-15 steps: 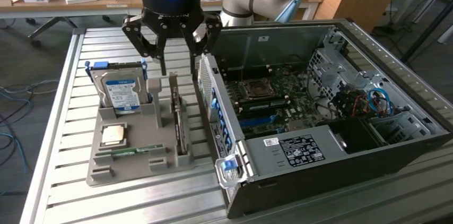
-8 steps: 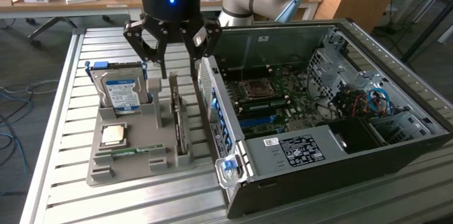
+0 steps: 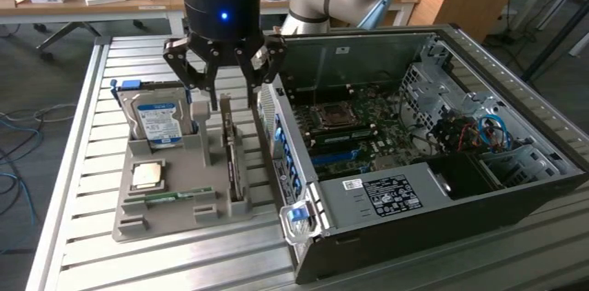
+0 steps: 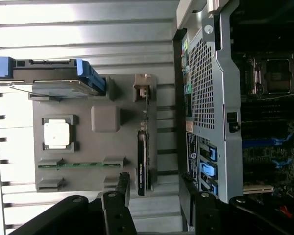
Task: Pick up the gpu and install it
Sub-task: 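Pick up the gpu and move the gpu toward the slot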
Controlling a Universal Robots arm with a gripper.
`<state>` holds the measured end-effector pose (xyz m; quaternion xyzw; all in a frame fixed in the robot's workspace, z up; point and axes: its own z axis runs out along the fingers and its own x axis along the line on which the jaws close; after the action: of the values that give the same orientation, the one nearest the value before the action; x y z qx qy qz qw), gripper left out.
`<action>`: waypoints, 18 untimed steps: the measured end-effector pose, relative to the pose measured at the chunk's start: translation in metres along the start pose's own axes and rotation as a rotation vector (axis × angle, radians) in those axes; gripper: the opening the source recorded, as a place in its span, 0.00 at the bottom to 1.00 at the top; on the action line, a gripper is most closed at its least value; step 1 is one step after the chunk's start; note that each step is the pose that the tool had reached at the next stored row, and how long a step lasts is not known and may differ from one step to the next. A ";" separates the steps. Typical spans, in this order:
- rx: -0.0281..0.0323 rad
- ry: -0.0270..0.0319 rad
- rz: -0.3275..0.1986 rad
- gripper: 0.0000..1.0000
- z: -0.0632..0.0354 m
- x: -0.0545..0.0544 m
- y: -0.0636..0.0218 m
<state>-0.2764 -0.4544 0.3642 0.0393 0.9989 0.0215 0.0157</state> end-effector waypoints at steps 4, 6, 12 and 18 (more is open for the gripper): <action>-0.0001 0.0000 0.000 0.53 0.0071 0.000 -0.0003; 0.0001 0.0000 0.000 0.53 0.0102 0.000 -0.0004; 0.0002 0.0001 0.000 0.53 0.0205 0.001 -0.0009; 0.0000 0.0000 0.000 0.53 0.0314 0.001 -0.0024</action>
<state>-0.2764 -0.4555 0.3327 0.0393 0.9989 0.0215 0.0157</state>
